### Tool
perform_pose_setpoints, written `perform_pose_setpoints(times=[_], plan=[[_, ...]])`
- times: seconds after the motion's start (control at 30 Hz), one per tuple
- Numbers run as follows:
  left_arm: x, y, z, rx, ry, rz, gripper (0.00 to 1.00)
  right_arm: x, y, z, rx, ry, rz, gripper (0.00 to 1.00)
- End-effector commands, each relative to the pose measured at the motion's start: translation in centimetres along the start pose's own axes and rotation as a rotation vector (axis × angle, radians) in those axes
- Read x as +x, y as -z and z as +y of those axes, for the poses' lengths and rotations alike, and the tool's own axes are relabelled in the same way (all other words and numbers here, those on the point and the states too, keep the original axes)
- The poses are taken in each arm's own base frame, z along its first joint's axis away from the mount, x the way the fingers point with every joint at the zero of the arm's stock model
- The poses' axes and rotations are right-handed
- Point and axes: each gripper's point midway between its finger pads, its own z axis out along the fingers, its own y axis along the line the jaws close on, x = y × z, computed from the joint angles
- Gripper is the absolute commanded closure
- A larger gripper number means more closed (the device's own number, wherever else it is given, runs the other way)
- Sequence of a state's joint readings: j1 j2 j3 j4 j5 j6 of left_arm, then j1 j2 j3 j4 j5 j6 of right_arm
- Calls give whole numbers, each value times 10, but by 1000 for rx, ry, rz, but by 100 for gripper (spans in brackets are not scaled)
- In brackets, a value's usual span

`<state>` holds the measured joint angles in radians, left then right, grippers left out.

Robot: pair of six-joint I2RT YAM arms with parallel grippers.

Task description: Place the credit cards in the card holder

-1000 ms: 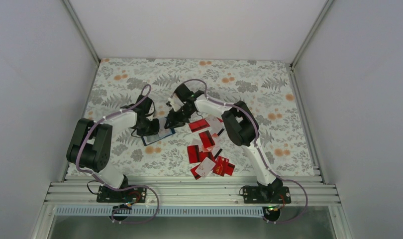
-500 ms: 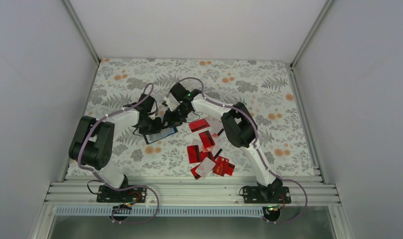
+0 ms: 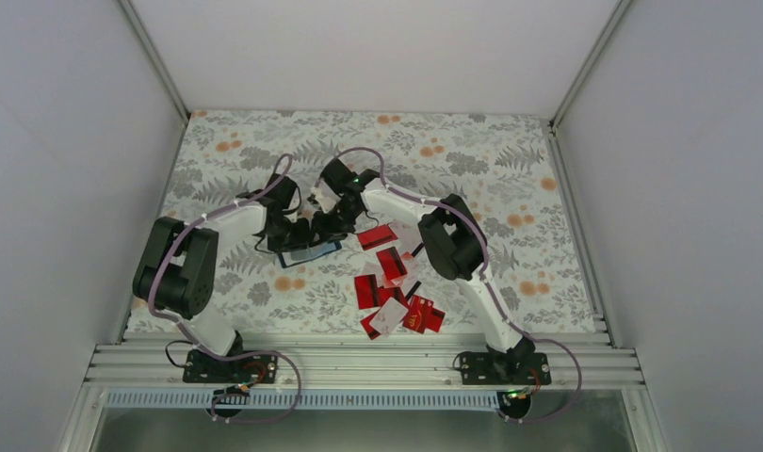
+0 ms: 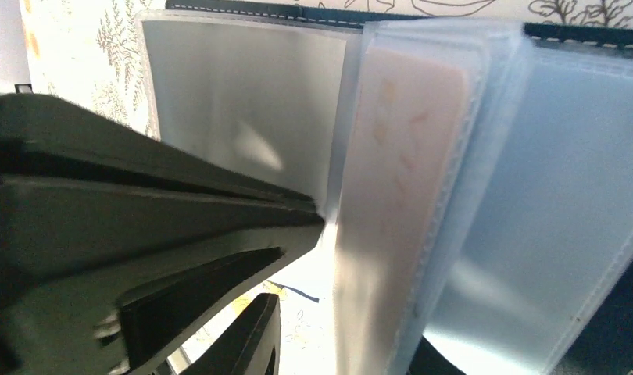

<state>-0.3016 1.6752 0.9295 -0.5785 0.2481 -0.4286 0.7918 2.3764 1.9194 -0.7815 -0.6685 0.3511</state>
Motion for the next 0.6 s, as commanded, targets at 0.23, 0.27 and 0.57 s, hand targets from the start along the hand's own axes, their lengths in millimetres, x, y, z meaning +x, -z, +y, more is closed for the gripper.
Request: perform_pose_setpoints(times=[0.23,0.27,0.57], plan=[[0,54,-14,24,48,-71,94,-6,25,32,-19,61,-45,72],[1,57,-11,13,56,-73,94,-7,26,34,-23,61,-48,71],[0,96,10,-65,85,-159,93,-13,30,53,-81,75,-65,70]])
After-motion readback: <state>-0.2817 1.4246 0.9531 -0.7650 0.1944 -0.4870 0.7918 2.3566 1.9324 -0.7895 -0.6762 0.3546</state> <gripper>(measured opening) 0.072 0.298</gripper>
